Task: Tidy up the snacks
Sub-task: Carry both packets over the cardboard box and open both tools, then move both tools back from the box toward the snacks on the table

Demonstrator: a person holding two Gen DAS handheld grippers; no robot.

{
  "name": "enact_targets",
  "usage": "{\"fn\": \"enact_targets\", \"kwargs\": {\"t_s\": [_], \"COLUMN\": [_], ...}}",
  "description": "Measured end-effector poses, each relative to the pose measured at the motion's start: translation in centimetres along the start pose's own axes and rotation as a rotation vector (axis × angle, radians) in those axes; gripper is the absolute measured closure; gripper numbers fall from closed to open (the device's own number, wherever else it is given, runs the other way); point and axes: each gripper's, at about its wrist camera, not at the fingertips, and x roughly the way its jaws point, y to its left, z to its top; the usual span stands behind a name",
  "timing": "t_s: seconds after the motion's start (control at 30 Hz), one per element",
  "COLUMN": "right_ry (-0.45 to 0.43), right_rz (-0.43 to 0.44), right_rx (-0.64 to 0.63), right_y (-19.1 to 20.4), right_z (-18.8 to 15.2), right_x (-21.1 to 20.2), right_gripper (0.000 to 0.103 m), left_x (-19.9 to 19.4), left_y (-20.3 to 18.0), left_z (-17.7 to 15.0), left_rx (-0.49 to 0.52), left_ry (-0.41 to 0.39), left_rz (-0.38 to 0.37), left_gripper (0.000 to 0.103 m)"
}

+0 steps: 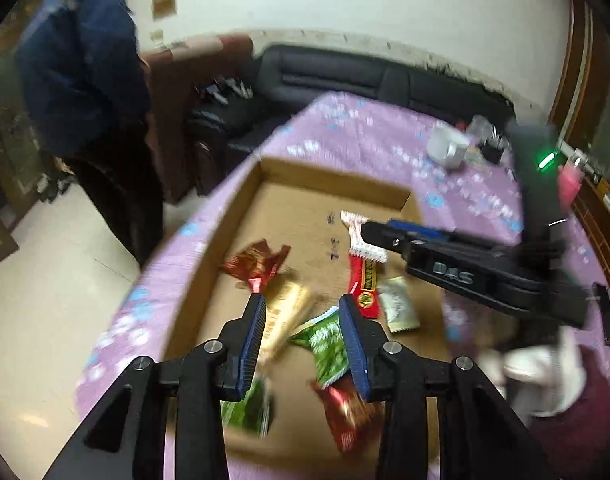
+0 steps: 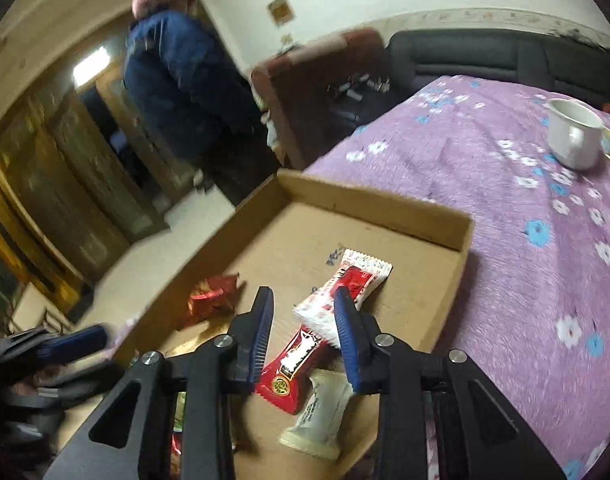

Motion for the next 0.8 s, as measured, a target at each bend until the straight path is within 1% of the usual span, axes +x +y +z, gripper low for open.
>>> {"fn": "enact_targets", "kwargs": {"t_s": [0.07,0.1,0.13,0.17,0.2,0.27,0.33,0.37,0.43,0.47,0.6,0.8], "right_ry": [-0.055,-0.083,-0.107,-0.124,-0.146,-0.174,-0.178,-0.179,-0.185,-0.190,-0.217,-0.216], "right_rz": [-0.028,-0.037,-0.034,-0.026,-0.018,-0.017,-0.004,0.005,0.019,0.023,0.031,0.039], "right_rx": [-0.020,-0.017,-0.003,0.011,0.027,0.037,0.041,0.044,0.039,0.032,-0.014,-0.022], "right_y": [0.1,0.1,0.0,-0.2,-0.4,-0.5,-0.3,-0.2,0.2,0.4,1.6,2.0], "right_z": [-0.2,-0.1,0.1,0.3,0.5,0.7,0.8,0.8,0.8,0.7,0.6,0.6], "right_x": [-1.5,-2.1,-2.8,-3.2,-3.9,-4.8,-5.5,-5.7,-6.2,-6.4,-7.5,-7.6], "right_gripper": [0.071,0.070,0.067,0.066,0.065,0.065,0.065,0.065,0.064,0.064,0.058,0.057], "left_x": [-4.4,-6.6,-8.5,-10.4,-13.1,-16.4,-19.0,-20.5,-22.6,-23.3,-25.3,-26.5], "left_y": [0.0,-0.1,-0.1,-0.2,-0.3,-0.6,-0.9,-1.4,-1.9,-2.1,-3.2,-4.5], "left_z": [-0.1,-0.2,-0.3,-0.5,-0.9,-1.4,-2.2,-2.8,-3.6,-4.0,-4.7,-4.9], "left_rx": [-0.024,-0.033,-0.040,-0.050,-0.075,-0.111,-0.118,-0.114,-0.110,-0.110,-0.100,-0.067], "left_ry": [-0.062,-0.100,-0.137,-0.172,-0.218,-0.270,-0.302,-0.323,-0.351,-0.359,-0.383,-0.394], "left_rz": [0.028,0.055,0.082,0.108,0.133,0.157,0.198,0.233,0.268,0.280,0.309,0.333], "left_gripper": [0.056,0.050,0.045,0.043,0.038,0.037,0.034,0.032,0.026,0.026,0.025,0.025]}}
